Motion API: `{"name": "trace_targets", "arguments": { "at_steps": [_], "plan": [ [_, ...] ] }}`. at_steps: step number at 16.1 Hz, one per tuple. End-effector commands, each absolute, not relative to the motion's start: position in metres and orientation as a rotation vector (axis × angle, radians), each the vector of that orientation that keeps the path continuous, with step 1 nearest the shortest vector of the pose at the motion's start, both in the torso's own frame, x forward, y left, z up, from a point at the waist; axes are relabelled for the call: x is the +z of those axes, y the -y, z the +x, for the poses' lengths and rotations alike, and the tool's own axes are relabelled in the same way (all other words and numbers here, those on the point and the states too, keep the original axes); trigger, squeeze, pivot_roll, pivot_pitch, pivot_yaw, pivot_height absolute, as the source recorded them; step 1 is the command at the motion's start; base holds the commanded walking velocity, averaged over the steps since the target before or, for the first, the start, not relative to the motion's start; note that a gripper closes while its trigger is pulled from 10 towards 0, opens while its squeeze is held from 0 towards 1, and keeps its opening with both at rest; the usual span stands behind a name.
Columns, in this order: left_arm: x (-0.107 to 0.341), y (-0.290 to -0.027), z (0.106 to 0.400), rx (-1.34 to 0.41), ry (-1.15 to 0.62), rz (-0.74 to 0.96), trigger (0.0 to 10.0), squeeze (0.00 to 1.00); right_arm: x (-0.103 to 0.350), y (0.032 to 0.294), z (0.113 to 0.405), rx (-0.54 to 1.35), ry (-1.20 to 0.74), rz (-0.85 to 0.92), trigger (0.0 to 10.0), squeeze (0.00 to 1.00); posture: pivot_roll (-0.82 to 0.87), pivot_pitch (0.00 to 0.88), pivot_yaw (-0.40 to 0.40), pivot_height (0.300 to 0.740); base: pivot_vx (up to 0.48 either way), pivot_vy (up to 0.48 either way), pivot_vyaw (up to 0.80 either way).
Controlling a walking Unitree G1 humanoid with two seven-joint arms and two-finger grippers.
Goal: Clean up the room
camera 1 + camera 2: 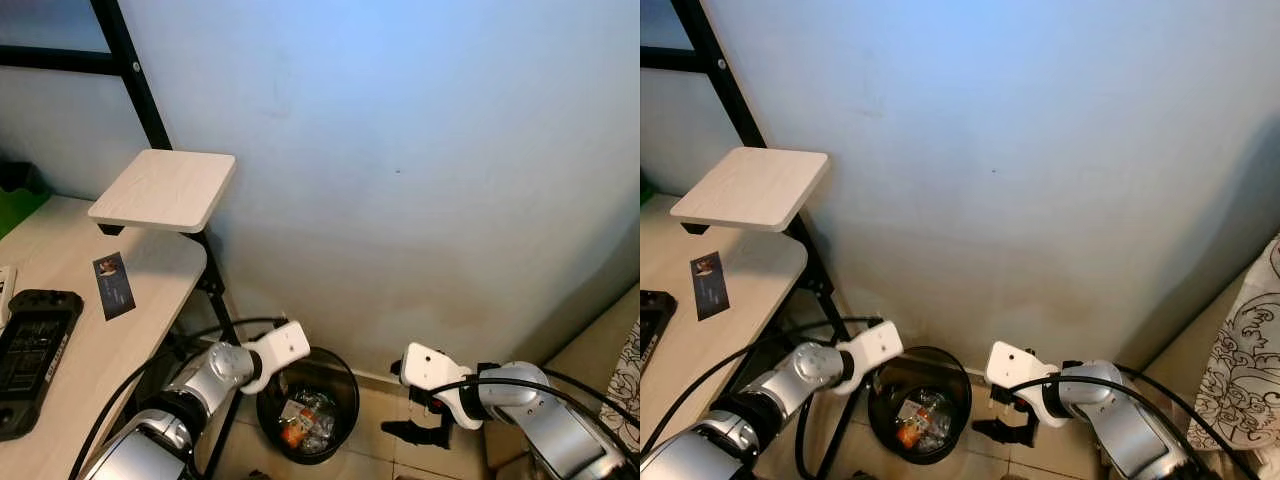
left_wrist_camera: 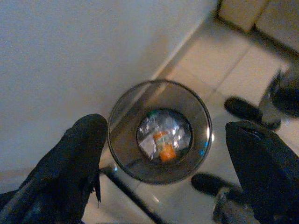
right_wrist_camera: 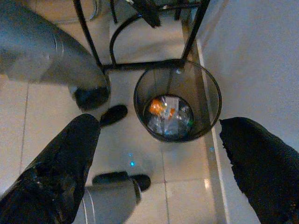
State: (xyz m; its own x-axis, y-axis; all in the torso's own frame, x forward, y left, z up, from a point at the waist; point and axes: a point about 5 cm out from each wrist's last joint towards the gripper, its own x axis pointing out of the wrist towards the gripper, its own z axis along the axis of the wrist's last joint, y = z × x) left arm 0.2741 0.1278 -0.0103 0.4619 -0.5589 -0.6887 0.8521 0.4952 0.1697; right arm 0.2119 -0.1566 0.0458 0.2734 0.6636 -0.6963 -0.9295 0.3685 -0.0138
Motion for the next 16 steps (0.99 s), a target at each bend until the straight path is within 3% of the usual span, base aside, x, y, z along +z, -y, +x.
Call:
{"name": "trace_targets", "arguments": {
  "at_steps": [1, 3, 6, 10, 16],
  "plan": [
    [0.006, -0.127, 0.285, -0.836, -0.504, 0.383, 10.0, 1.00, 0.057, 0.157, 0.216, 1.029, -0.599, -0.378, 10.0, 0.00, -0.13, 0.000, 0.088, 0.740, 0.000, 0.000, 0.00],
    [0.041, -0.121, 0.289, -0.702, -0.297, 0.149, 10.0, 1.00, 0.067, 0.163, 0.216, 0.812, -0.511, -0.202, 10.0, 0.00, -0.12, 0.000, 0.088, 0.740, 0.000, 0.000, 0.00],
    [0.063, -0.118, 0.275, -0.623, -0.169, 0.126, 10.0, 1.00, 0.075, 0.168, 0.209, 0.620, -0.439, -0.096, 10.0, 0.00, -0.11, 0.000, 0.087, 0.740, 0.000, 0.000, 0.00],
    [0.085, -0.124, 0.238, -0.471, -0.152, 0.128, 10.0, 1.00, 0.085, 0.177, 0.210, 0.243, -0.360, -0.011, 10.0, 0.00, -0.08, 0.000, 0.079, 0.740, 0.000, 0.000, 0.00],
    [0.087, -0.150, 0.212, -0.285, -0.235, 0.098, 10.0, 1.00, 0.087, 0.179, 0.200, 0.144, -0.334, 0.079, 10.0, 0.00, -0.02, 0.000, 0.035, 0.740, 0.000, 0.000, -0.71]
  ]
}}
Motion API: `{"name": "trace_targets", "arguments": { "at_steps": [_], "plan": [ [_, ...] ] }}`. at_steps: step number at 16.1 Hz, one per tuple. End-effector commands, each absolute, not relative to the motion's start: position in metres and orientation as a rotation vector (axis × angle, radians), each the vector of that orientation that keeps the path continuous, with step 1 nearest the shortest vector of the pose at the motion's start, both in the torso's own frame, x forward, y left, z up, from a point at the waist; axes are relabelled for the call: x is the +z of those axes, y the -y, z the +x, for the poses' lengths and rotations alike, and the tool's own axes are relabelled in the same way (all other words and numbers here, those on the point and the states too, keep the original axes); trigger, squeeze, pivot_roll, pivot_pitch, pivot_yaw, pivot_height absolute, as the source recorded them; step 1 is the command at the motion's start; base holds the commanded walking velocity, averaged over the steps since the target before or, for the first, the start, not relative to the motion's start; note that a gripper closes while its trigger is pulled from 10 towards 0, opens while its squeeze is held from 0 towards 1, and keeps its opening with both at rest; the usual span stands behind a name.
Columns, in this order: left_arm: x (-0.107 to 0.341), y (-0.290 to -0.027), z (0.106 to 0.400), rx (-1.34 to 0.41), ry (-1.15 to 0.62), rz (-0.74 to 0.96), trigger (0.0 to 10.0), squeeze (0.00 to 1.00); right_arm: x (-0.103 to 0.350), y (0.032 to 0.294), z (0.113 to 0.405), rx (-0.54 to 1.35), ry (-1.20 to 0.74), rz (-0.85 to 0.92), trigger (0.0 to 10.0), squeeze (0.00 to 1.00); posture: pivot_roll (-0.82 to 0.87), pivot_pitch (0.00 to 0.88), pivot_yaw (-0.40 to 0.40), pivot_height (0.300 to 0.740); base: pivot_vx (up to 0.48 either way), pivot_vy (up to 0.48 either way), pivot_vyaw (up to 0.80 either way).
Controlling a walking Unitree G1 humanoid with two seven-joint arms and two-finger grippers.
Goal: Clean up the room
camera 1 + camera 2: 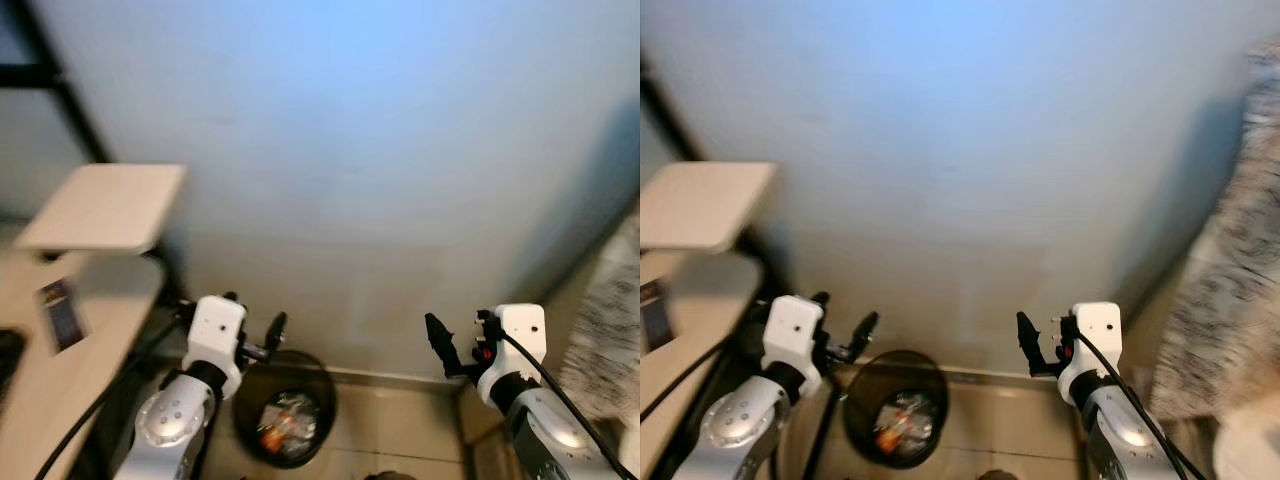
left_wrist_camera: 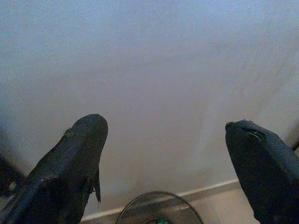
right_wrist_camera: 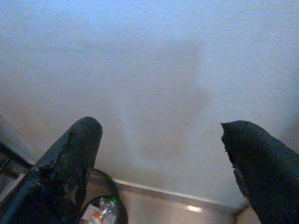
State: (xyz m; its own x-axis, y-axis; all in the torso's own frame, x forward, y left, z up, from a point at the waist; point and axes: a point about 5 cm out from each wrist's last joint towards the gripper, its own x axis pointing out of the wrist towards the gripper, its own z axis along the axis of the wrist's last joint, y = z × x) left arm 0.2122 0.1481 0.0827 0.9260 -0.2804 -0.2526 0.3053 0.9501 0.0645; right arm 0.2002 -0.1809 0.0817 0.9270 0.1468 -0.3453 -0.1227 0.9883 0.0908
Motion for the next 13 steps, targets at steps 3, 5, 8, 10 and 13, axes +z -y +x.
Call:
{"name": "trace_targets", "arguments": {
  "at_steps": [3, 5, 8, 10, 13],
  "plan": [
    [0.094, -0.156, 0.221, -0.281, -0.218, 0.151, 10.0, 1.00, 0.084, 0.175, 0.196, 0.136, -0.341, 0.073, 10.0, 0.00, 0.00, 0.000, 0.019, 0.740, 0.000, 0.000, -0.77],
    [0.097, -0.153, 0.220, -0.326, -0.234, 0.153, 10.0, 1.00, 0.085, 0.180, 0.198, 0.086, -0.335, 0.095, 10.0, 0.00, 0.00, 0.000, 0.013, 0.740, 0.000, 0.000, -0.77],
    [0.097, -0.168, 0.222, -0.180, -0.241, 0.073, 10.0, 0.99, 0.091, 0.182, 0.200, 0.065, -0.298, 0.086, 10.0, 0.00, -0.02, 0.000, 0.021, 0.740, 0.000, 0.000, -0.77],
    [0.096, -0.173, 0.219, -0.192, -0.257, 0.087, 10.0, 0.99, 0.094, 0.185, 0.201, 0.045, -0.284, 0.072, 10.0, 0.00, -0.04, 0.000, 0.032, 0.740, 0.000, 0.000, -0.77],
    [0.098, -0.178, 0.219, -0.181, -0.268, 0.083, 10.0, 0.99, 0.094, 0.189, 0.203, 0.022, -0.276, 0.062, 10.0, 0.00, -0.03, 0.000, 0.033, 0.740, 0.000, 0.000, -0.77]
  ]
}}
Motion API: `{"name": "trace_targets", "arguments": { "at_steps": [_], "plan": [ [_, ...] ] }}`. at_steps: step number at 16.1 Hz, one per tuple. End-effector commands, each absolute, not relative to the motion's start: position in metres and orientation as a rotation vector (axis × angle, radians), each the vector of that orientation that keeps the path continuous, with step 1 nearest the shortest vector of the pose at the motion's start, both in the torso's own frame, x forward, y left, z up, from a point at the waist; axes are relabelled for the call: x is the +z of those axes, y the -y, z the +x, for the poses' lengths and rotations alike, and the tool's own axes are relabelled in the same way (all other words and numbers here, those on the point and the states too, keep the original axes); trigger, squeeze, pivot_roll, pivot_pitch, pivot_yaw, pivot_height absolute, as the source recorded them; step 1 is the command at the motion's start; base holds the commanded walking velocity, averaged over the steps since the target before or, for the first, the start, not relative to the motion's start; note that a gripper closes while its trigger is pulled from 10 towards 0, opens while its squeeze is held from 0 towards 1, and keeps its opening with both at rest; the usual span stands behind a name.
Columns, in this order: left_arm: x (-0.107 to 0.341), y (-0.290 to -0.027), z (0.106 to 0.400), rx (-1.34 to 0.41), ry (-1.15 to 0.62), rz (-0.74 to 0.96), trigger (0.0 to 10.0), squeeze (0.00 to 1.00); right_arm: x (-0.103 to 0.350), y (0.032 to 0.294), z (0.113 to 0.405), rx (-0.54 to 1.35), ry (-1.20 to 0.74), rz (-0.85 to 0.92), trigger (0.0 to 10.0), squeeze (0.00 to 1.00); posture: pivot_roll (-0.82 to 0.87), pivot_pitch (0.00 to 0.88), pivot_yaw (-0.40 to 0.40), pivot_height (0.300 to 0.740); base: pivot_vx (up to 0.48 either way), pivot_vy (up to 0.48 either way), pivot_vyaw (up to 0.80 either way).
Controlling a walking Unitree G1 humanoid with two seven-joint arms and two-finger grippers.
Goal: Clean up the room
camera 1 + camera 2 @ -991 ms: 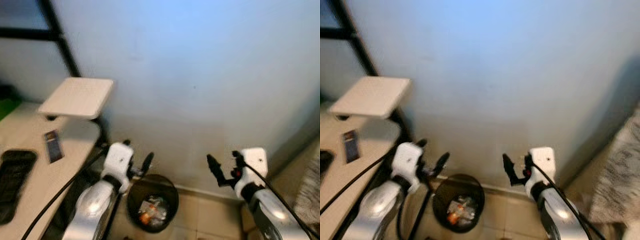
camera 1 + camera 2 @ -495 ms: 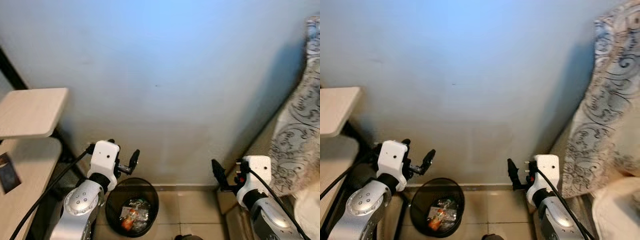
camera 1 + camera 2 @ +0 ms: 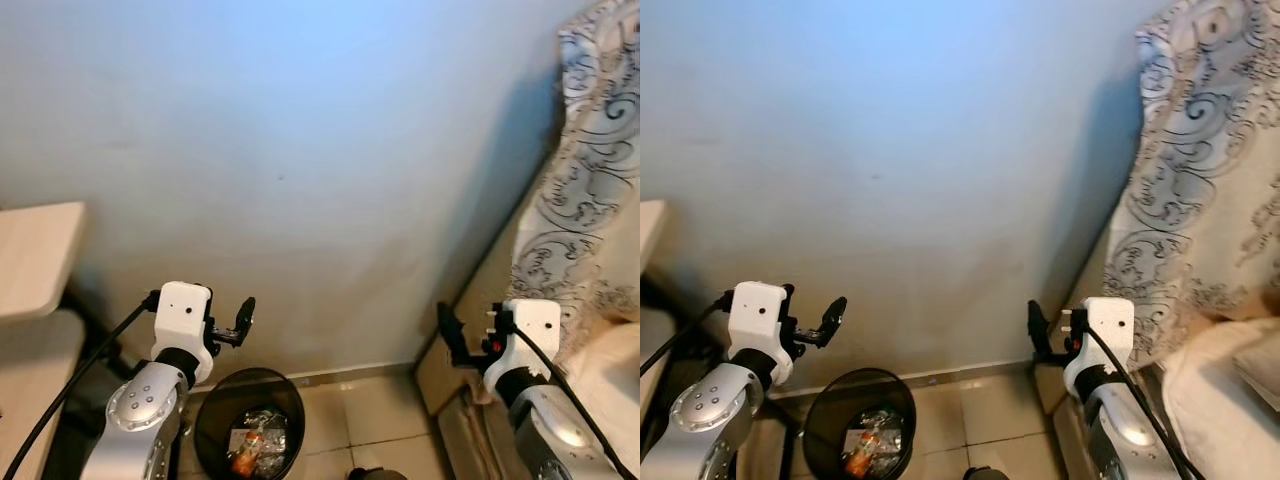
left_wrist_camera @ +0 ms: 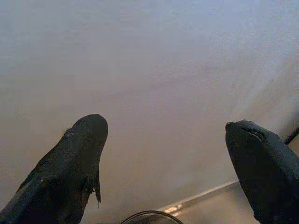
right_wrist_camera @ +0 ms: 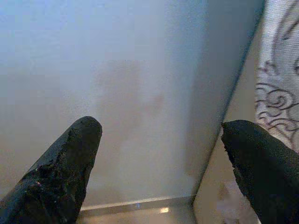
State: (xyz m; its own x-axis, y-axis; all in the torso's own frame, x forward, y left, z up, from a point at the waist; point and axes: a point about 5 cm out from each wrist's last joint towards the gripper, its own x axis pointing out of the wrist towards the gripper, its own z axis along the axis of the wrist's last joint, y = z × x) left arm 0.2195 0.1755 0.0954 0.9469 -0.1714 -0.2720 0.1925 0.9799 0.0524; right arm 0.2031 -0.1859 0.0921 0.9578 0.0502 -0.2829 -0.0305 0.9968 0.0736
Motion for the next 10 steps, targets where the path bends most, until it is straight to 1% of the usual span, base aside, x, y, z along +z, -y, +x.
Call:
{"name": "trace_targets", "arguments": {
  "at_steps": [1, 4, 10],
  "plan": [
    [0.099, -0.179, 0.218, -0.178, -0.267, 0.083, 10.0, 0.99, 0.094, 0.189, 0.203, 0.022, -0.278, 0.061, 10.0, 0.00, -0.03, 0.000, 0.033, 0.740, 0.000, 0.000, -0.77],
    [0.099, -0.184, 0.213, -0.163, -0.269, 0.086, 10.0, 1.00, 0.092, 0.188, 0.202, 0.017, -0.286, 0.053, 10.0, 0.00, -0.02, 0.000, 0.031, 0.740, 0.000, 0.000, -0.77],
    [0.099, -0.193, 0.201, -0.121, -0.287, 0.107, 10.0, 1.00, 0.086, 0.186, 0.202, 0.026, -0.297, 0.035, 10.0, 0.00, 0.03, 0.000, -0.007, 0.740, 0.000, 0.000, -0.77]
  ]
}}
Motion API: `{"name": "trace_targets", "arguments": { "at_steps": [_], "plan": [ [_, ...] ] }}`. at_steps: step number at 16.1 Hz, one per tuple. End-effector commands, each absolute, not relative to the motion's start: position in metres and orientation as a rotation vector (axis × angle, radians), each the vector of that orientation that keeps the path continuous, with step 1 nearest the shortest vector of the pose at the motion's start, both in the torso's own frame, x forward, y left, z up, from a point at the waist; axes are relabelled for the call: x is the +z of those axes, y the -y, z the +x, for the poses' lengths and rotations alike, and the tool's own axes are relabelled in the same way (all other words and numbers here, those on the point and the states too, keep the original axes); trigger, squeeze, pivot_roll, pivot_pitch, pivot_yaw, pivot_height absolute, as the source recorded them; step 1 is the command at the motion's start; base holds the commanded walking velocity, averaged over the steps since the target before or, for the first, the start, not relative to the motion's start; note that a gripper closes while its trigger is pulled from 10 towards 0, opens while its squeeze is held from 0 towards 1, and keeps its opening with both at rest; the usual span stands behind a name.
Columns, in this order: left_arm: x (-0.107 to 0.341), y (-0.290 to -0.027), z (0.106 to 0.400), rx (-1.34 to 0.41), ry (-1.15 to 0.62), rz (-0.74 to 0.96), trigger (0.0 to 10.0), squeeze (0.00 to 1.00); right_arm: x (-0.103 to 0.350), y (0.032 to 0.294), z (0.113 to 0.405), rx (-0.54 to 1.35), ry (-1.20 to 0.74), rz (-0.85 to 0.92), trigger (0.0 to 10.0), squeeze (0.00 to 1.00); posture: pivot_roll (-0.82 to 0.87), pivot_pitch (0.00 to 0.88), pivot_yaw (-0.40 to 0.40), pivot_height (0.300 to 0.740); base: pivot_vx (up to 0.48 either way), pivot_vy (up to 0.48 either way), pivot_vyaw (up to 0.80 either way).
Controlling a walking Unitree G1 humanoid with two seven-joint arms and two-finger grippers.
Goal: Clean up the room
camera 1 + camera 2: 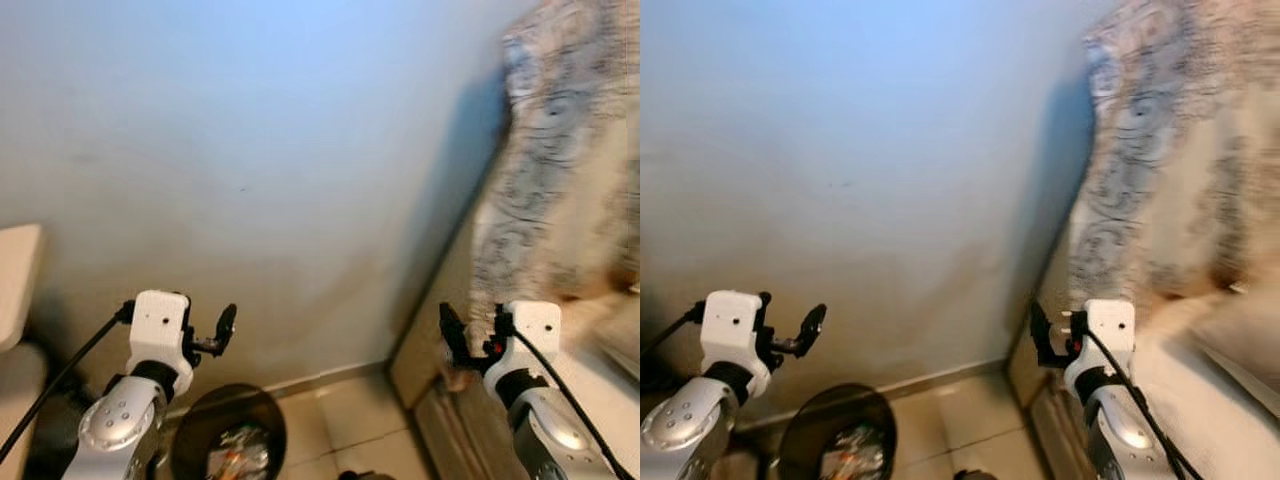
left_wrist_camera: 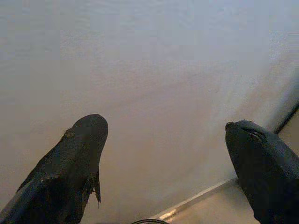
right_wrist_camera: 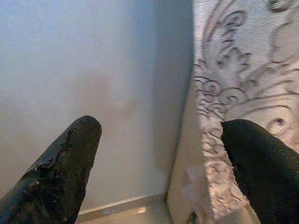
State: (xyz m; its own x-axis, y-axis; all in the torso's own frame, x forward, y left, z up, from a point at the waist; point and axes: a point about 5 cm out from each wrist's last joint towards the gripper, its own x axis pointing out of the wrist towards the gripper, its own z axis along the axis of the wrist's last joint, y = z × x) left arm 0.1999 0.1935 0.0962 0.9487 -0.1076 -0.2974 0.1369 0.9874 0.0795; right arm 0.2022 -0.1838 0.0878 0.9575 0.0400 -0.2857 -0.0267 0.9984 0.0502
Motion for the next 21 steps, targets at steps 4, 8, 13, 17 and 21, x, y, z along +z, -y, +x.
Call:
{"name": "trace_targets", "arguments": {
  "at_steps": [4, 8, 13, 17, 21],
  "plan": [
    [0.099, -0.189, 0.199, -0.135, -0.289, 0.097, 10.0, 0.99, 0.085, 0.186, 0.204, 0.026, -0.291, 0.038, 10.0, 0.00, 0.04, 0.000, -0.010, 0.740, 0.000, 0.000, -0.77],
    [0.099, -0.186, 0.203, -0.157, -0.293, 0.100, 10.0, 1.00, 0.082, 0.190, 0.199, -0.032, -0.300, 0.074, 10.0, 0.00, 0.01, 0.000, 0.011, 0.740, 0.000, 0.000, -0.77],
    [0.099, -0.183, 0.206, -0.160, -0.282, 0.089, 10.0, 0.98, 0.084, 0.192, 0.202, -0.033, -0.282, 0.046, 10.0, 0.00, 0.01, 0.000, 0.004, 0.740, 0.000, 0.000, -0.78],
    [0.099, -0.179, 0.205, -0.168, -0.285, 0.095, 10.0, 0.96, 0.085, 0.189, 0.205, -0.025, -0.277, 0.048, 10.0, 0.00, 0.02, 0.000, -0.007, 0.740, 0.000, 0.000, -0.78],
    [0.101, -0.182, 0.211, -0.153, -0.269, 0.134, 10.0, 0.85, 0.086, 0.185, 0.209, -0.025, -0.265, 0.065, 10.0, 0.00, 0.02, 0.000, 0.002, 0.740, 0.000, 0.000, -0.78]
  ]
}}
